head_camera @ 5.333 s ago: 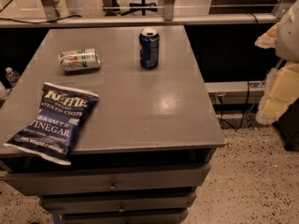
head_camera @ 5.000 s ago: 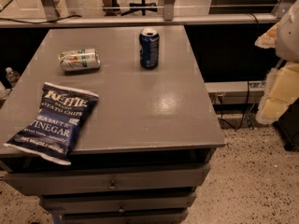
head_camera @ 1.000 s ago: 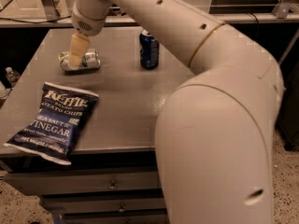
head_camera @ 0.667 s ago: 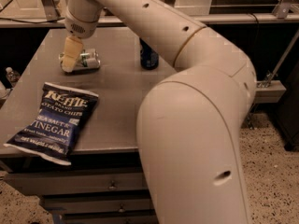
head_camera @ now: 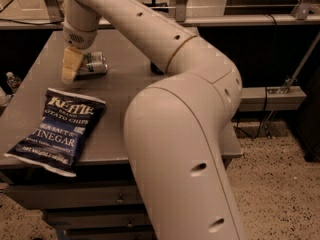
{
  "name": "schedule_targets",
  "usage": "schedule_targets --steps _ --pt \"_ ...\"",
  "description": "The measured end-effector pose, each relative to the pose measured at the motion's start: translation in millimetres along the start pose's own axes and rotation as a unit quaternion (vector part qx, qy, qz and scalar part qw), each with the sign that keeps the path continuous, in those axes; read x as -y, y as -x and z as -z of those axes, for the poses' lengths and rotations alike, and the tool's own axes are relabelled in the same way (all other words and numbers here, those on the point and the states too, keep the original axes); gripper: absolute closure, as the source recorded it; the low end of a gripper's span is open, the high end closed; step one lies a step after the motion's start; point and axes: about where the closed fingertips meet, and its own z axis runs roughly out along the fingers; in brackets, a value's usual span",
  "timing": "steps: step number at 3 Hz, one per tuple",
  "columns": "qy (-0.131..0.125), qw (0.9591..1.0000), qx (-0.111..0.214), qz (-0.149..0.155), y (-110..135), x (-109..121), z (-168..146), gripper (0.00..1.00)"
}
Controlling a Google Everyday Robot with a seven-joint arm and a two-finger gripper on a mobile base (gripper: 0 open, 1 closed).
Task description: Place 7up can upright
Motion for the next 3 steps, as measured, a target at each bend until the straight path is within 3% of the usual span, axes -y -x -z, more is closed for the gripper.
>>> schedule_targets --steps 1,3 --pt "0.016 0.9999 -0.001 -0.001 -2.8 -2.6 -11.6 0.18" --pt "0.027 0.9995 0.016 -0.003 7.1 -1.9 -15.8 0.64"
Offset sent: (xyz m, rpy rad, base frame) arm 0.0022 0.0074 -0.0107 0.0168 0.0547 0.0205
